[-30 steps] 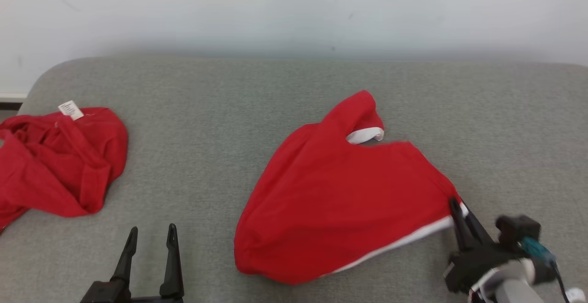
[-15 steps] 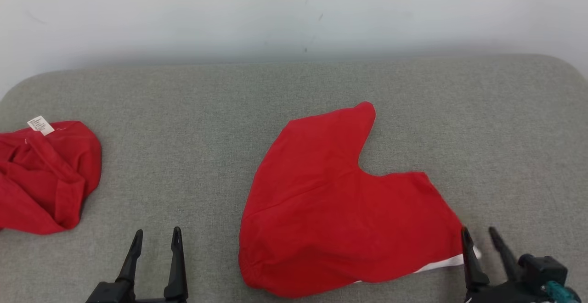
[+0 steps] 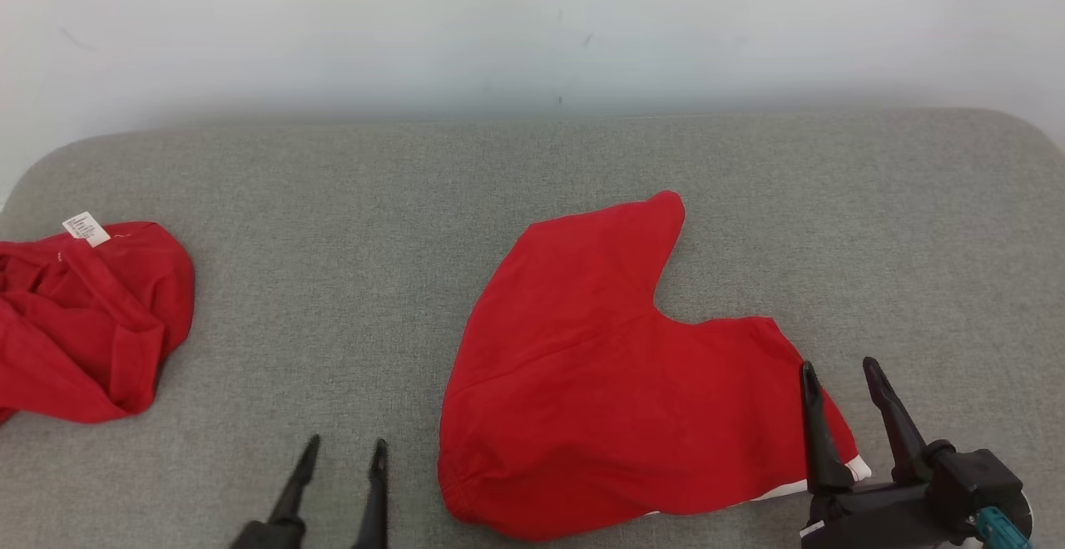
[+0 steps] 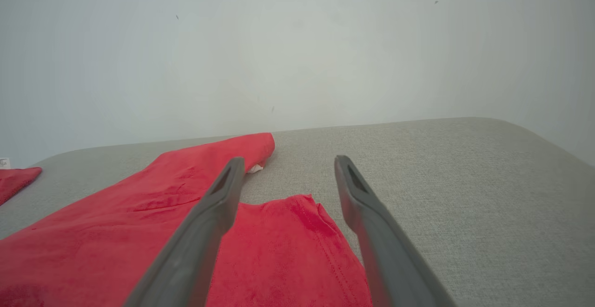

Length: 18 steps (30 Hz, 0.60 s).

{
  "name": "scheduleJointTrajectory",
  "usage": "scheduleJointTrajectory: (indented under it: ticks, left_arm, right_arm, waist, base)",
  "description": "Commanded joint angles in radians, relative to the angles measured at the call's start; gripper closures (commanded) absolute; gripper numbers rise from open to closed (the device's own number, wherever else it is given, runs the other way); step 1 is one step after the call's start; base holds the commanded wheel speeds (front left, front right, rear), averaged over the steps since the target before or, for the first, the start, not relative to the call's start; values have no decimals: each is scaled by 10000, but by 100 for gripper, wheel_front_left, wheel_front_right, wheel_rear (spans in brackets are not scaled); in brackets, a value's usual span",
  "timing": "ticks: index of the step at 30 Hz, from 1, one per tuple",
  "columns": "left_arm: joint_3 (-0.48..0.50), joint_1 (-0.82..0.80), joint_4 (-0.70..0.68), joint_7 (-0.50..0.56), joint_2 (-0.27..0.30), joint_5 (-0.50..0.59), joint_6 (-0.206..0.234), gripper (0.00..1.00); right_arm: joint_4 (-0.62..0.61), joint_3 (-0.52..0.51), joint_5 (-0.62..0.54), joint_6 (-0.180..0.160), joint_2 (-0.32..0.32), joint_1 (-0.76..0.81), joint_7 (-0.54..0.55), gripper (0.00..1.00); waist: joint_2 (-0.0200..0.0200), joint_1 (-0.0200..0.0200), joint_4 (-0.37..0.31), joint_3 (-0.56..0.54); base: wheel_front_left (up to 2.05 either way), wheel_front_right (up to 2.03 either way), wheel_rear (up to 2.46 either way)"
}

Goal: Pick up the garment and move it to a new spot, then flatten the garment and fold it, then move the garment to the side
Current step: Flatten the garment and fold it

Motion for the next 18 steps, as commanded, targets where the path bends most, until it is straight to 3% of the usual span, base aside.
scheduleJointTrajectory:
  ticks: [1,8,18]
  left_arm:
    - [-211,103,98,-34,37,90,-57,0]
    - [-1516,413,408,-34,275,-98,-159,0]
    - [-2930,-139,1283,-34,566,-1224,-156,0]
  right_arm:
    - [-68,30,-21,-22,63,132,-5,0]
    - [7,225,16,-22,254,208,-6,0]
    - [175,561,58,-22,253,68,-6,0]
  waist:
    - [0,0,20,20]
    - [0,0,9,92]
    - [0,0,-328,109]
  base:
    - [0,0,0]
    - [0,0,0]
    - [0,0,0]
